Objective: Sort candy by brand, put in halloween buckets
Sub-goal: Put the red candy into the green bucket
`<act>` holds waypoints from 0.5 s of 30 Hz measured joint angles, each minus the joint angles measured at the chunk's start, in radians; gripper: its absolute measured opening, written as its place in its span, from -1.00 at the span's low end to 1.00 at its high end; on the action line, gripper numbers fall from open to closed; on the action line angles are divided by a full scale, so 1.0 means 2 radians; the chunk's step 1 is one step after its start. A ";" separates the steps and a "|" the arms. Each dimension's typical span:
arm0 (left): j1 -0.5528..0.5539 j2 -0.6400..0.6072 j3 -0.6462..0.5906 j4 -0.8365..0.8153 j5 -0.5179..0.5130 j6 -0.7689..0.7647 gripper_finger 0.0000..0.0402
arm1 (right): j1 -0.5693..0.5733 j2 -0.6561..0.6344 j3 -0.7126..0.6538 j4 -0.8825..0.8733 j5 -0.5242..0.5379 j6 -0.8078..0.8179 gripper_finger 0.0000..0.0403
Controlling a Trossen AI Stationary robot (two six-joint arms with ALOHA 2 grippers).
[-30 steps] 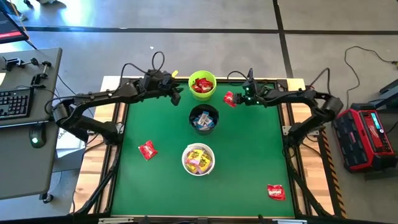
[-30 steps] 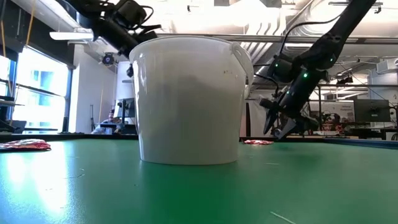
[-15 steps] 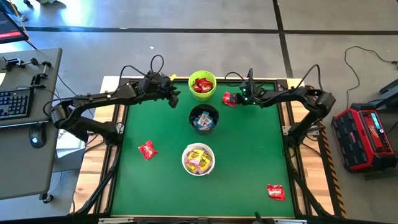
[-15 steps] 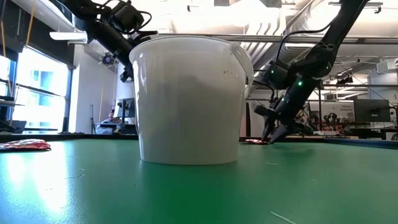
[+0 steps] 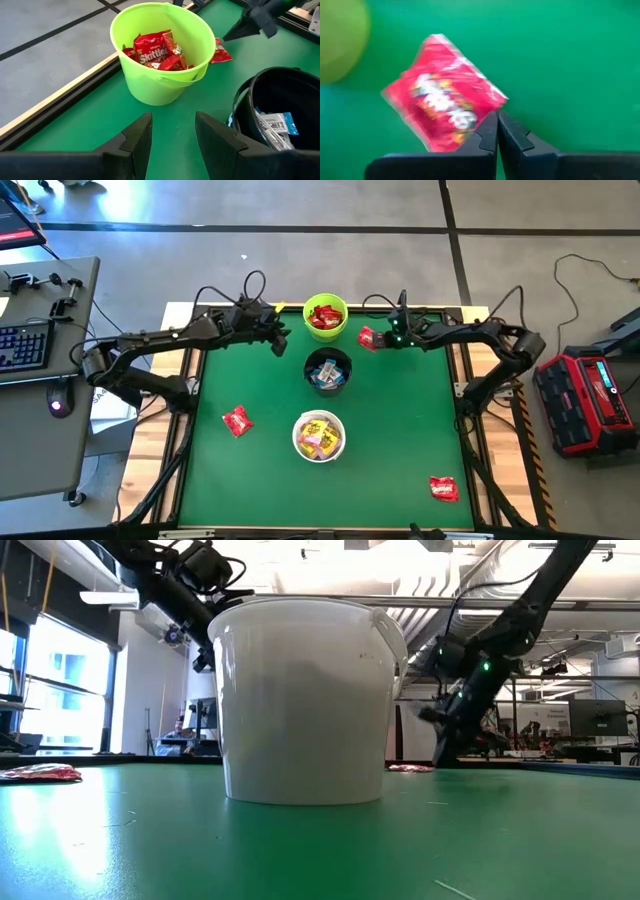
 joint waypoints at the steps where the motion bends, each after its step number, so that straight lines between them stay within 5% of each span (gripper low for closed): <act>1: -0.002 0.000 0.000 0.000 0.000 -0.002 -0.29 | 0.001 -0.007 0.007 -0.008 -0.006 -0.017 -0.99; 6: -0.010 0.000 0.000 -0.006 0.000 0.001 -0.29 | 0.027 -0.014 0.043 -0.028 -0.028 -0.102 -0.87; 15: -0.011 0.000 0.000 -0.031 0.000 0.002 -0.29 | 0.053 0.065 0.145 -0.025 -0.009 -0.255 -0.13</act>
